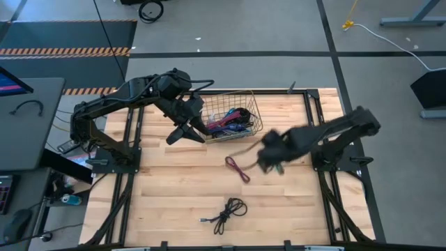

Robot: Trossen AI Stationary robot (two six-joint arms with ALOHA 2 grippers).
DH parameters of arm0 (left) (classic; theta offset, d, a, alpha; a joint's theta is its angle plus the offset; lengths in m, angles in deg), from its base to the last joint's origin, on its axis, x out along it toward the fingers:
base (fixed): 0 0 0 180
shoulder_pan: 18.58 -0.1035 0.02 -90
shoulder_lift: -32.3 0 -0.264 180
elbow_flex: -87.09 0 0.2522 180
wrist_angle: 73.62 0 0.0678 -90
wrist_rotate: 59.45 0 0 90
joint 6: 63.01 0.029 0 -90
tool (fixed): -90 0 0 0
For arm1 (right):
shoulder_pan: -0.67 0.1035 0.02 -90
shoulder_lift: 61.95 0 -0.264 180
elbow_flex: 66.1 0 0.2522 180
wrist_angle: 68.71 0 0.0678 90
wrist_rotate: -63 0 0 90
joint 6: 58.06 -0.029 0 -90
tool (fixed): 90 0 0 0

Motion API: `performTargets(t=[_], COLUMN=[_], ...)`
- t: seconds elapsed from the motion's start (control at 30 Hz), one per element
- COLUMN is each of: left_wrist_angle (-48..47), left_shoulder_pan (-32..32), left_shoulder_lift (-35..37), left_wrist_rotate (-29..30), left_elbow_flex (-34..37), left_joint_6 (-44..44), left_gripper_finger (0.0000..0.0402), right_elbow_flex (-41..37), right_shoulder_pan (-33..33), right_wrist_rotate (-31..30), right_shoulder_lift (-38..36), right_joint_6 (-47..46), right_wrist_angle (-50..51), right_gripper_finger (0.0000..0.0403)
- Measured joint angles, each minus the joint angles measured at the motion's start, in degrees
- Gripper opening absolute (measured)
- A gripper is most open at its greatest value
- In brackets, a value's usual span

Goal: Pick and place USB-C Cables
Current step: Put the green charger cable into the wire basket

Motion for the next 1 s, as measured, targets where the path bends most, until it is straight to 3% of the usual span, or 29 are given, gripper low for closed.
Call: performTargets(t=[0.1,0.17,0.47,0.73,1.0], left_wrist_angle=[-0.44,-0.43,-0.32,1.64,4.32], left_shoulder_pan=[0.00,0.00,0.08,0.09,0.09], left_shoulder_lift=[0.00,0.00,0.00,0.00,0.00], left_wrist_rotate=[0.00,0.00,-0.02,0.02,0.02], left_elbow_flex=[0.00,0.00,0.00,0.00,0.00], left_joint_6=[-0.02,-0.04,-3.34,-6.12,-7.58], left_gripper_finger=[0.0160,0.0160,0.0160,0.0160,0.0160], right_elbow_flex=[5.73,8.28,17.49,18.45,18.46], right_shoulder_pan=[-3.94,-7.57,-30.12,-47.07,-51.25], right_wrist_rotate=[-6.33,-8.91,-10.14,6.42,22.18], right_shoulder_lift=[-3.40,-5.41,-7.40,-2.21,9.85], right_joint_6=[6.74,13.86,46.24,68.74,77.10], right_wrist_angle=[6.42,5.28,3.10,-14.44,-23.44], right_gripper_finger=[0.0012,0.0012,0.0012,0.0012,0.0012])
